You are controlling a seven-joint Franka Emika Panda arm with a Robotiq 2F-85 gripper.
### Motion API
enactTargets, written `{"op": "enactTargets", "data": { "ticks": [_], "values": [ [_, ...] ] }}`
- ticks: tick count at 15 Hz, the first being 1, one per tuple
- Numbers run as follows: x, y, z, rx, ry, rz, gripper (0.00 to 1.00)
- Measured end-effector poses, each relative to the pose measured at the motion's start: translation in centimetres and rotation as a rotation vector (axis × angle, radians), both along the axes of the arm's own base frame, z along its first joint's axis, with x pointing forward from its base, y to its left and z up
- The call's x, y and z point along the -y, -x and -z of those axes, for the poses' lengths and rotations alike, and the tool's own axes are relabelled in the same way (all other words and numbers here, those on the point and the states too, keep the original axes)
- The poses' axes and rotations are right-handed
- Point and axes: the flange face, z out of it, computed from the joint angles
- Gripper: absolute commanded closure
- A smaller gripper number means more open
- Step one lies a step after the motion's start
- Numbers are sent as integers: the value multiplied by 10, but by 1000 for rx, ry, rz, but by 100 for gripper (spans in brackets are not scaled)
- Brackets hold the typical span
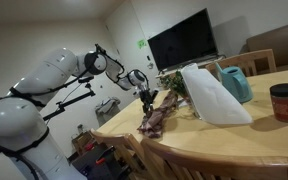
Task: Pick up the cloth and put it back down neatly
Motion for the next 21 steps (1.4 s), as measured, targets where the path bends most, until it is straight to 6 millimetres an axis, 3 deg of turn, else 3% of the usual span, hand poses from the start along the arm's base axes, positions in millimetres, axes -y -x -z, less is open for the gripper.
{"op": "enactTargets", "data": {
  "ticks": [8, 17, 21],
  "values": [
    [15, -9, 17, 86, -106, -3, 0],
    [-13, -2, -1, 109, -116, -50, 0],
    [-12, -1, -1, 107, -115, -50, 0]
  ]
}}
